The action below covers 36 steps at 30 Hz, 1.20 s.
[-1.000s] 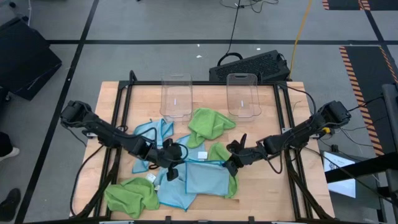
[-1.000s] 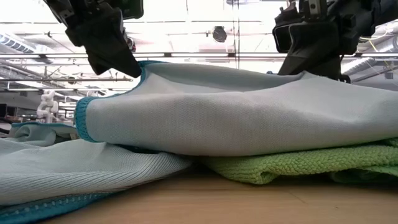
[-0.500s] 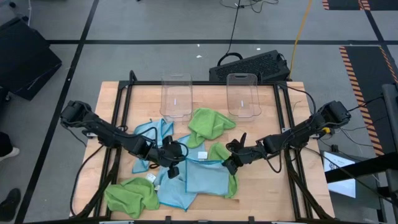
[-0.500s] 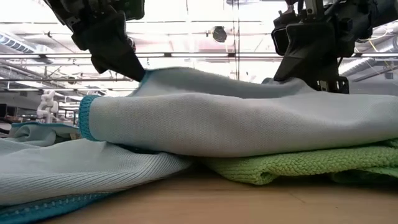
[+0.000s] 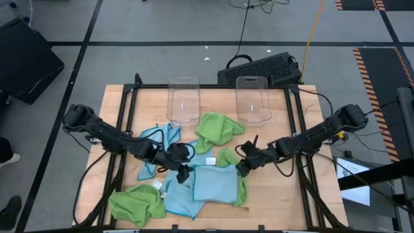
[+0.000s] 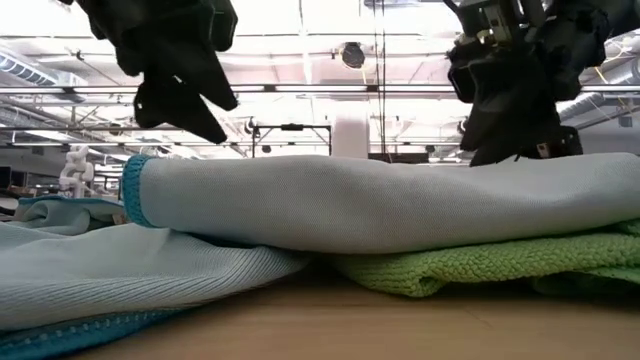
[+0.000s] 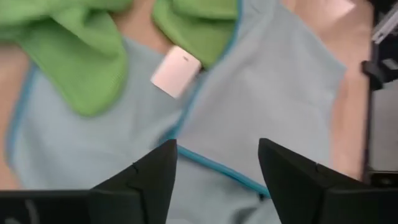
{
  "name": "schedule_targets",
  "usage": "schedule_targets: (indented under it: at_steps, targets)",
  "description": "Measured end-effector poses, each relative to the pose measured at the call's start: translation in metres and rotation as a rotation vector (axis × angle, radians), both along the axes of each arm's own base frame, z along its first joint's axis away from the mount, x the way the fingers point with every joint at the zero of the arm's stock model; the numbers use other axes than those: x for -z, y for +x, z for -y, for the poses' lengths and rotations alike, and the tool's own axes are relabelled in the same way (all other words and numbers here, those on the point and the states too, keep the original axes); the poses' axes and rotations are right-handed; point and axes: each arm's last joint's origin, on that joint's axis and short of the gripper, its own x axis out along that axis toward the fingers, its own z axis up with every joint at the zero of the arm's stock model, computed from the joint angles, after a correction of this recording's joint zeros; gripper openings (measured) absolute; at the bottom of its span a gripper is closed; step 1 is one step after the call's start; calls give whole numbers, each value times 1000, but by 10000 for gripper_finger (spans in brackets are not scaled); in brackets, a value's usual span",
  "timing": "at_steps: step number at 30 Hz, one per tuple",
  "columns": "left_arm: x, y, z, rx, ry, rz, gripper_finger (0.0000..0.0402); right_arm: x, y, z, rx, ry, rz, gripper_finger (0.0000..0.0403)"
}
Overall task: Fold microfiber towels
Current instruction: Fold the right blue microfiber towel
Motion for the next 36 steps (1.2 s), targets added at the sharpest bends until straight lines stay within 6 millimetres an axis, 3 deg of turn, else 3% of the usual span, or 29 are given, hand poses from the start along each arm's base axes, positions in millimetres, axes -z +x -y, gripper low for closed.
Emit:
schedule_targets:
  at_steps: [9,22,28,36]
  targets:
    - [0,-2,7,22,-80,-19,167,-30,-17,9,23,3,85,96]
    - [-3,5,-2,116,-40,26,104,-60,-9,11,248,80,401,96]
    - [-5,11,-15,139,28,60,112,-70,-10,-4,246,139,505,96]
    - [-4,11,-19,133,11,50,163,-69,-12,-6,282,14,524,96]
